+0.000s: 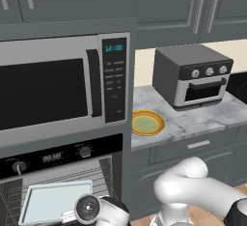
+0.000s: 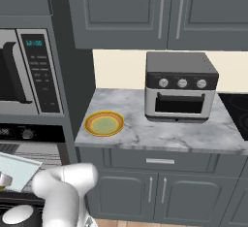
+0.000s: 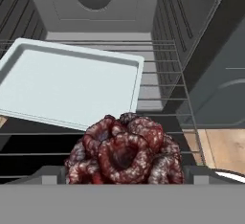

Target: Take the baked cake out of the oven and place it on the plate for cooling. Then close the oven door.

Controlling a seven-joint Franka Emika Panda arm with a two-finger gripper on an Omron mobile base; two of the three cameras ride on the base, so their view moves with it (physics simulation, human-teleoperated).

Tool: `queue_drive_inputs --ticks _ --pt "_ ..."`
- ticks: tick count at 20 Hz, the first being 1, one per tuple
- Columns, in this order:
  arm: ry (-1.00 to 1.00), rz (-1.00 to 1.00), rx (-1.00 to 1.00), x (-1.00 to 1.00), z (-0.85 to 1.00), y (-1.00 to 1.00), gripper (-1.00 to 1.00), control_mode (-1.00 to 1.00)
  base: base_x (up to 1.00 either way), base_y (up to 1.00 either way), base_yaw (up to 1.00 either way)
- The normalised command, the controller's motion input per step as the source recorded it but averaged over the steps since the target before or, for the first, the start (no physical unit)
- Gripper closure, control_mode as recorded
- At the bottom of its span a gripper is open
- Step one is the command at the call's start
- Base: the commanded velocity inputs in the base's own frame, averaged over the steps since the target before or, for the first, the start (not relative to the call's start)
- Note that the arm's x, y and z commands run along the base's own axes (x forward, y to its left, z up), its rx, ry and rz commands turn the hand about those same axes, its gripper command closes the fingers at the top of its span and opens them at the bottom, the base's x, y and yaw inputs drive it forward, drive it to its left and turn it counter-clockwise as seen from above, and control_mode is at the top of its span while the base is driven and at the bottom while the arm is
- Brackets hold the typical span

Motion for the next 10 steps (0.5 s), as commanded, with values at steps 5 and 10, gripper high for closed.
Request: queue_drive_inputs --ticks 5,10 --pt "0.0 -0.1 0.03 -0.3 0.52 -0.44 1.0 -1.0 0.0 0.0 0.0" --pt "0.0 -0.11 0.0 -0.32 0.44 -0.49 1.0 -1.0 0.0 0.0 0.0"
